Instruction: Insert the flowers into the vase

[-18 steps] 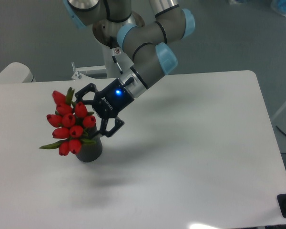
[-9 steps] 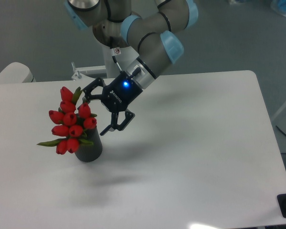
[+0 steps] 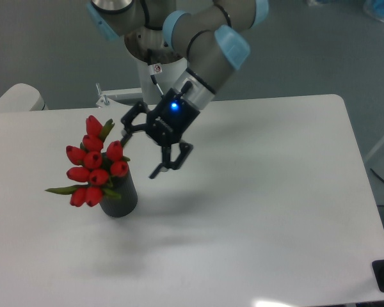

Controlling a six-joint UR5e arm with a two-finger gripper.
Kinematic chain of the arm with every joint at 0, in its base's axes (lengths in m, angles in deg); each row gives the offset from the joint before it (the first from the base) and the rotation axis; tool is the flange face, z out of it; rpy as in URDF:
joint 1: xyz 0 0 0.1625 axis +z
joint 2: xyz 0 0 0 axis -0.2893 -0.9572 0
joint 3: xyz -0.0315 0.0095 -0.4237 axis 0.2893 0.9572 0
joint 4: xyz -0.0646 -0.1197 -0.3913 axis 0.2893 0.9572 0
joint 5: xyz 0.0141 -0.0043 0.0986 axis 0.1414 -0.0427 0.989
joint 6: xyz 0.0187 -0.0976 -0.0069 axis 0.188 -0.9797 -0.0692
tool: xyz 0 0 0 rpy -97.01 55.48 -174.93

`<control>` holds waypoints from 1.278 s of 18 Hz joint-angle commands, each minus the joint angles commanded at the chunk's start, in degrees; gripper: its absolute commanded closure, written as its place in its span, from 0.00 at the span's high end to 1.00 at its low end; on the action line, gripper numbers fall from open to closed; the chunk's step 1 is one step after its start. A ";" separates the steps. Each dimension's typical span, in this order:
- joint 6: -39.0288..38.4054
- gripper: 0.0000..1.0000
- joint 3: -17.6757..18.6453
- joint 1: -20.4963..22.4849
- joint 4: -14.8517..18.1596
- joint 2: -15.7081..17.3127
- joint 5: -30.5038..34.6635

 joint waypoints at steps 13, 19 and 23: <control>7.55 1.00 -13.35 6.52 3.41 -1.23 16.17; 18.53 1.00 -20.29 6.34 14.39 -2.54 28.03; 27.92 1.00 -27.15 6.25 24.14 -5.00 32.78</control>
